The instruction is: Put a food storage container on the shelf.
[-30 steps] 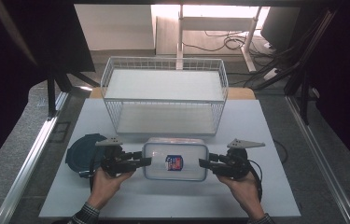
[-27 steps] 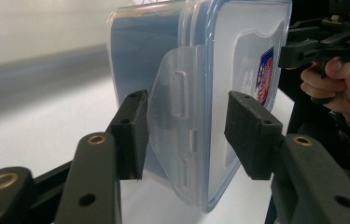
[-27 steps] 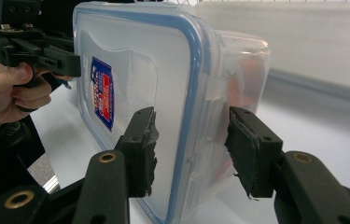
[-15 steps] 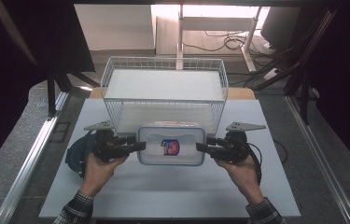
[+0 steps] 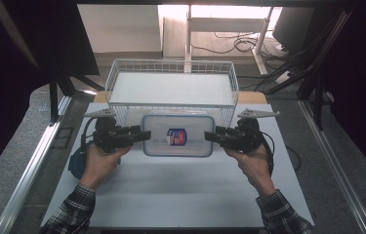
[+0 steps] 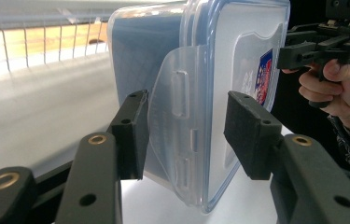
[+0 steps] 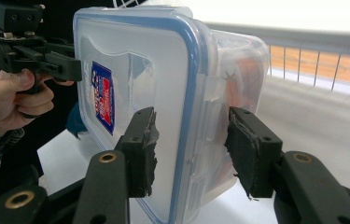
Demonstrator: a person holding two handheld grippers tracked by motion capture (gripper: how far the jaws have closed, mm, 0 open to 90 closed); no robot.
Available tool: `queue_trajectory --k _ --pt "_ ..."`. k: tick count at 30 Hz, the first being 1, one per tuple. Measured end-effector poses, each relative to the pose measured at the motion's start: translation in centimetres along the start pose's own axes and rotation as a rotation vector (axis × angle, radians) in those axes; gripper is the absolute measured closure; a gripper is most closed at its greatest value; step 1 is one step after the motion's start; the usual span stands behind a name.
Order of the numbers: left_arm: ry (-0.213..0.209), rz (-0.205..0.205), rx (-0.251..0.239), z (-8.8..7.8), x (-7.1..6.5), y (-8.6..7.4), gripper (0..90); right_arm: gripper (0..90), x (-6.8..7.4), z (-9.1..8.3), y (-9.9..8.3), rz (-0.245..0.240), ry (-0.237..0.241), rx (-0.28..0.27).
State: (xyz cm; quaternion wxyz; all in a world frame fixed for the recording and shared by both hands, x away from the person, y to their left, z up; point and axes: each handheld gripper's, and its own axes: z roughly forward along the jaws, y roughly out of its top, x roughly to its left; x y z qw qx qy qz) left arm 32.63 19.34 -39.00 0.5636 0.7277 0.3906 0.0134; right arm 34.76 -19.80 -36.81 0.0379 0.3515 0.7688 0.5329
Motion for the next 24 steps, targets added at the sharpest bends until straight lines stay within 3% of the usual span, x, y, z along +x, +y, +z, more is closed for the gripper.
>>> queue_trajectory --k 4,16,24 --pt "0.006 0.013 -0.016 -0.3 0.1 1.6 50.6 52.9 -0.1 0.0 1.6 -0.018 0.001 -0.011" --pt "0.004 0.015 -0.032 -0.5 0.9 4.0 50.3 52.9 -0.5 0.3 4.6 -0.036 -0.005 -0.026" --pt "0.008 0.012 -0.047 -0.8 1.8 7.0 50.1 53.1 -1.0 0.6 7.2 -0.042 -0.003 -0.032"
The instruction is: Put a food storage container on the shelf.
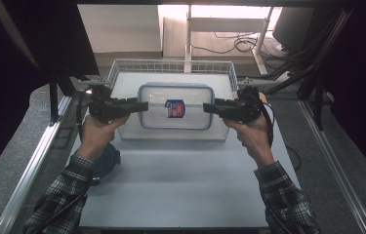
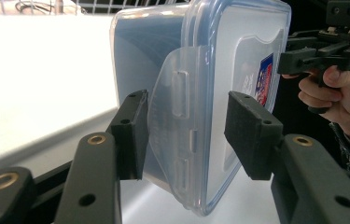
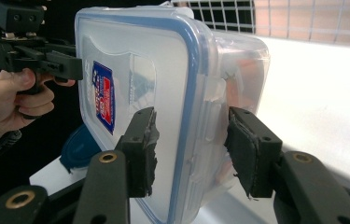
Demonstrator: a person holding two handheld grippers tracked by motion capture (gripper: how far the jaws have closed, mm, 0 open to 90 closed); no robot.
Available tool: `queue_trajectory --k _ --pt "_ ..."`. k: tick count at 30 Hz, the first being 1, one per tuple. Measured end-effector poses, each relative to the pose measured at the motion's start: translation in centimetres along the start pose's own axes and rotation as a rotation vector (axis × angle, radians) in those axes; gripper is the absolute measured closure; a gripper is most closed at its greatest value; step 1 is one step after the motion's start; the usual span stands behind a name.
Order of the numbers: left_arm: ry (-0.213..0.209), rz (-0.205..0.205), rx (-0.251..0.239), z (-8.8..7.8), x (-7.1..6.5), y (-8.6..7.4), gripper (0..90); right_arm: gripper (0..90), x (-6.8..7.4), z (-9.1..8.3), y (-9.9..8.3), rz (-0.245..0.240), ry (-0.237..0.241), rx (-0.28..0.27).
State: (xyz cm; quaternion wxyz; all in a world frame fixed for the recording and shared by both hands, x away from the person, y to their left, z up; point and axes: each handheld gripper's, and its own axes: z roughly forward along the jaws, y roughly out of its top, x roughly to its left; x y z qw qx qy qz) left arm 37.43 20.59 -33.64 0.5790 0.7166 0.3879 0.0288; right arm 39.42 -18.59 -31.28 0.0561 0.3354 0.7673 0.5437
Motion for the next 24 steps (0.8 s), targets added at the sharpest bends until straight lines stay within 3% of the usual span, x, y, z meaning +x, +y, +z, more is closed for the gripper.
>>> queue_trajectory --k 10,24 --pt "0.009 -0.004 -0.009 0.2 1.2 2.9 50.0 53.2 -1.0 0.8 2.9 -0.002 0.000 -0.009" --pt "0.007 -0.051 -0.031 0.7 3.1 4.2 49.8 53.1 -2.3 2.2 4.6 0.004 -0.008 -0.009"
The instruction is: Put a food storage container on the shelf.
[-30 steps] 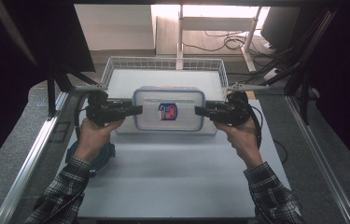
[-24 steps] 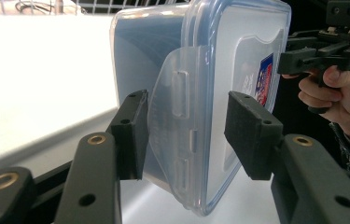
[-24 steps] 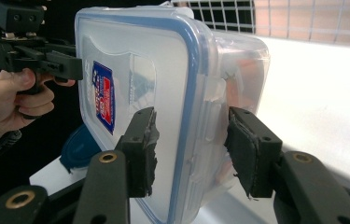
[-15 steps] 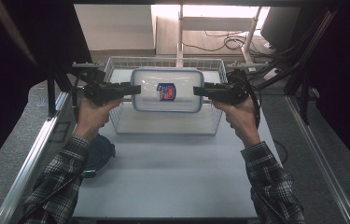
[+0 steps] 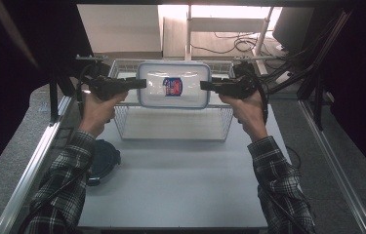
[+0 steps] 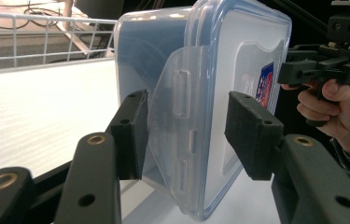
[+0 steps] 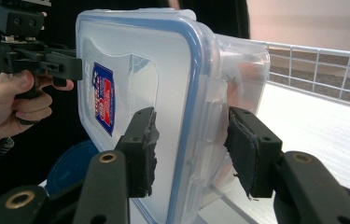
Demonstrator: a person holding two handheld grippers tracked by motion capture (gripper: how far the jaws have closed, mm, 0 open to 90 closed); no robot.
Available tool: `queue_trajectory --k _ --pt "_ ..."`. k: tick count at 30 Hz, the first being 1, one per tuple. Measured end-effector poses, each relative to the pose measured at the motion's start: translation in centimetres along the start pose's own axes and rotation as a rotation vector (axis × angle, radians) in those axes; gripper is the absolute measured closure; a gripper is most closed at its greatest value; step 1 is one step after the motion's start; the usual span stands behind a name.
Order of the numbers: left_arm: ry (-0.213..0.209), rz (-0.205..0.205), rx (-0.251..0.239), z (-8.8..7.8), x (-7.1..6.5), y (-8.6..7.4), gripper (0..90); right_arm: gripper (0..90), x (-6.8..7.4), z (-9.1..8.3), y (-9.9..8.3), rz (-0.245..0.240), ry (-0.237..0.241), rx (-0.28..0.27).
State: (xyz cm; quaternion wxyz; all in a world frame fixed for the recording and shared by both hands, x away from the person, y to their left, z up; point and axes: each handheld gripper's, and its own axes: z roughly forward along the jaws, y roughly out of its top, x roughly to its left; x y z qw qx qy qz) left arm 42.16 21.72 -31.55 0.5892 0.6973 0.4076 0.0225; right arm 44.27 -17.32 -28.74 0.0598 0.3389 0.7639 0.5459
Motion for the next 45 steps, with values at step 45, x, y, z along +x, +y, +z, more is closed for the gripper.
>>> queue_trajectory --k 45 --pt "0.250 0.078 0.088 1.9 1.2 1.3 33.9 54.6 -0.9 2.9 0.0 -0.021 -0.159 0.049"
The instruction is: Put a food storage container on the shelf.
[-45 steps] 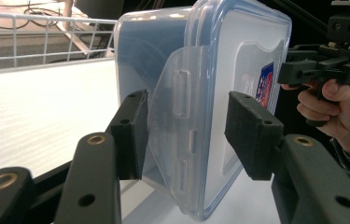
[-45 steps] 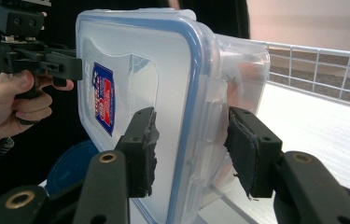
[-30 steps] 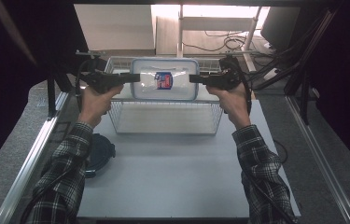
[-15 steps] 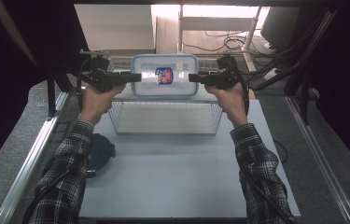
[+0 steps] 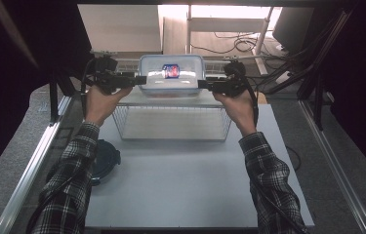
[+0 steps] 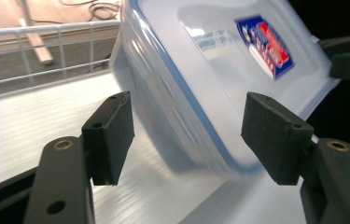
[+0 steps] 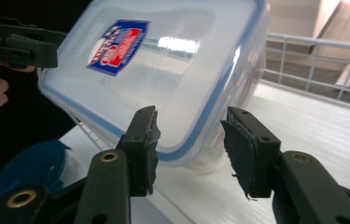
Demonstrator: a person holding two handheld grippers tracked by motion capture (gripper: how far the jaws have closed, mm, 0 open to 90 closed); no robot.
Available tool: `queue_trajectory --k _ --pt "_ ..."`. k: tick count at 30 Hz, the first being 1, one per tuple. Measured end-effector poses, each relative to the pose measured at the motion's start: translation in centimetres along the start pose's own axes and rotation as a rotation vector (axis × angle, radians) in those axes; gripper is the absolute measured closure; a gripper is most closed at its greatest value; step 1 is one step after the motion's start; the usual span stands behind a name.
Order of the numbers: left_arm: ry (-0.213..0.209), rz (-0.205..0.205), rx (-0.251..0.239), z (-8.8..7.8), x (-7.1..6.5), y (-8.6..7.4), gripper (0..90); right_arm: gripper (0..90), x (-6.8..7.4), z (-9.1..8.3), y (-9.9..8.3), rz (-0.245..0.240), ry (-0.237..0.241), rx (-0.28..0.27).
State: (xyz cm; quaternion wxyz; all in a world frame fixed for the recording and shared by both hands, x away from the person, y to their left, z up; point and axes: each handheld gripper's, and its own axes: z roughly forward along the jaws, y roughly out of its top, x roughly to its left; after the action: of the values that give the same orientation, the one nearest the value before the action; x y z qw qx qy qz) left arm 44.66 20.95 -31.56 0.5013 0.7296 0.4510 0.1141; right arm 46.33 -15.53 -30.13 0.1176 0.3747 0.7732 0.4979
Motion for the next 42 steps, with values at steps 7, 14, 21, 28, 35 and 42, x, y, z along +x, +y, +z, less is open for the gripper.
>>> queue_trajectory --k 7,14,21,28,35,42 --pt "-0.036 -0.013 -0.011 0.5 -0.1 -0.2 36.1 55.7 0.4 0.1 0.2 -0.021 -0.031 -0.011" --pt "-0.004 -0.028 -0.054 0.7 -0.3 0.0 45.2 57.3 0.3 0.4 0.4 0.000 -0.062 -0.043" --pt "0.009 -0.039 -0.033 0.4 -0.8 0.2 54.2 59.4 0.4 0.3 0.7 -0.006 -0.061 -0.019" --pt "-0.006 -0.040 -0.032 0.0 -1.4 -0.4 54.5 59.9 0.5 -0.3 0.5 -0.012 -0.058 -0.013" --pt "-0.023 -0.051 -0.032 -0.4 -1.6 -0.7 54.6 59.6 0.5 -0.5 0.4 -0.004 -0.051 -0.011" --pt "-0.026 -0.038 -0.041 -0.3 -1.5 -0.7 54.8 58.9 0.6 -0.7 0.1 0.005 -0.050 -0.016"
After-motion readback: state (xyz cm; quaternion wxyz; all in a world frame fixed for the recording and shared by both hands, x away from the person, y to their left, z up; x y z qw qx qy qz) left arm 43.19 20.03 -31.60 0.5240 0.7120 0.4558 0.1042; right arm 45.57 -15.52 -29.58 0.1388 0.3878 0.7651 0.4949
